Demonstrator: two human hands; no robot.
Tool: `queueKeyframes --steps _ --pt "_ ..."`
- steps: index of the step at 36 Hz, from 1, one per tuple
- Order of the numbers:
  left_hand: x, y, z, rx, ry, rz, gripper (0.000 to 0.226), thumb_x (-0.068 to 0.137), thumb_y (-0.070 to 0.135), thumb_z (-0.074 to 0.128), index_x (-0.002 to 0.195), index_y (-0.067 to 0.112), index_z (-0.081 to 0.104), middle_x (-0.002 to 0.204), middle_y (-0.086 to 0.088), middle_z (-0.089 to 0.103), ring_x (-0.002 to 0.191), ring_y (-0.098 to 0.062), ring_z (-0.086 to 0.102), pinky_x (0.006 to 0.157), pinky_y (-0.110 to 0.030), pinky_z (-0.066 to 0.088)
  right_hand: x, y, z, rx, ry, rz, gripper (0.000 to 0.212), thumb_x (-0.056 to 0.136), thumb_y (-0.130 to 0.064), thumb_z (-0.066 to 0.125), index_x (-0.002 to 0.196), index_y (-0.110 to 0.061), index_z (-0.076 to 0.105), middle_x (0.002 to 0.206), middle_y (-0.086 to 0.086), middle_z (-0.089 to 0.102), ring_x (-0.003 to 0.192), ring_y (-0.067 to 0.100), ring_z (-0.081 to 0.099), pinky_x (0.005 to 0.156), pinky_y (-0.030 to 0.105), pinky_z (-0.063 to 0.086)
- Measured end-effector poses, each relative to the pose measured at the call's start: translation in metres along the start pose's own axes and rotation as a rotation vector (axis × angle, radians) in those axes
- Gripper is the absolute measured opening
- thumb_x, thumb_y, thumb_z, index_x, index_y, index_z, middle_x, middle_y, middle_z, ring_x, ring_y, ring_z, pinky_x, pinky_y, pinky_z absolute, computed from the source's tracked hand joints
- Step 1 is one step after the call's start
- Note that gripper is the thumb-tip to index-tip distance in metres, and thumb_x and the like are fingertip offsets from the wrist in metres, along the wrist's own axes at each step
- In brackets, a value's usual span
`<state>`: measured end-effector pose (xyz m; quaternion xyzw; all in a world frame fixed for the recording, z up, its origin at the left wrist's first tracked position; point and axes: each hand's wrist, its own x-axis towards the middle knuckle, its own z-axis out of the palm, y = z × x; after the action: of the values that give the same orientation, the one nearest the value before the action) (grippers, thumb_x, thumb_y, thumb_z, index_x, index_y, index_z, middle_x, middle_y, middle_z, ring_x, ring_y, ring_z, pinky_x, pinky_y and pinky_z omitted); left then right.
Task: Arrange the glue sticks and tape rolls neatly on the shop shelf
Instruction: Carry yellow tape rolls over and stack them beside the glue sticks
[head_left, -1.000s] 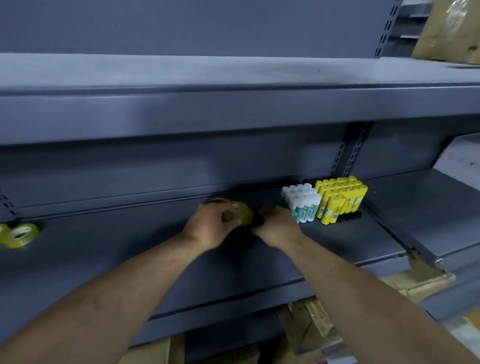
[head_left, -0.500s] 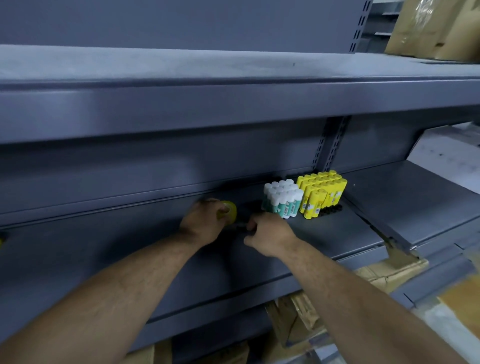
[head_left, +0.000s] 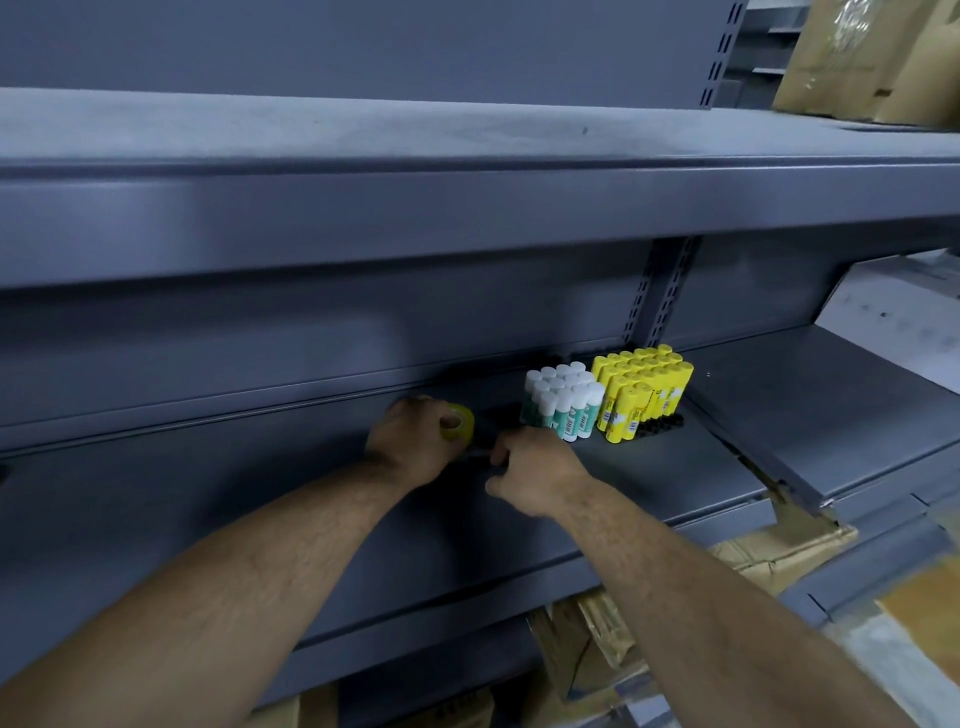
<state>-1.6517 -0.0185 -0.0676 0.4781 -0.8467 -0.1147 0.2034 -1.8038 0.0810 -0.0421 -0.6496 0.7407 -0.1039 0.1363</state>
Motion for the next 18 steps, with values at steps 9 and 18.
queueKeyframes --steps 9,18 --pt "-0.002 -0.001 0.002 0.004 -0.020 -0.007 0.029 0.079 0.046 0.074 0.091 0.020 0.066 0.100 -0.004 0.064 0.094 -0.024 0.060 0.070 -0.029 0.045 0.002 0.000 0.002 -0.015 0.004 -0.009 0.032 0.086 -0.031 0.069 0.114 -0.016 0.068 0.112 0.002 0.066 0.100 0.021 0.062 0.077 0.026 0.050" --pt "0.004 0.011 -0.004 -0.035 -0.079 -0.027 0.024 0.075 0.028 0.079 0.080 0.016 0.059 0.106 -0.007 0.063 0.101 -0.028 0.062 0.068 -0.024 0.033 -0.002 -0.004 -0.001 -0.051 -0.025 -0.017 0.035 0.086 -0.034 0.070 0.117 -0.018 0.067 0.116 0.001 0.065 0.104 0.019 0.061 0.083 0.028 0.052"
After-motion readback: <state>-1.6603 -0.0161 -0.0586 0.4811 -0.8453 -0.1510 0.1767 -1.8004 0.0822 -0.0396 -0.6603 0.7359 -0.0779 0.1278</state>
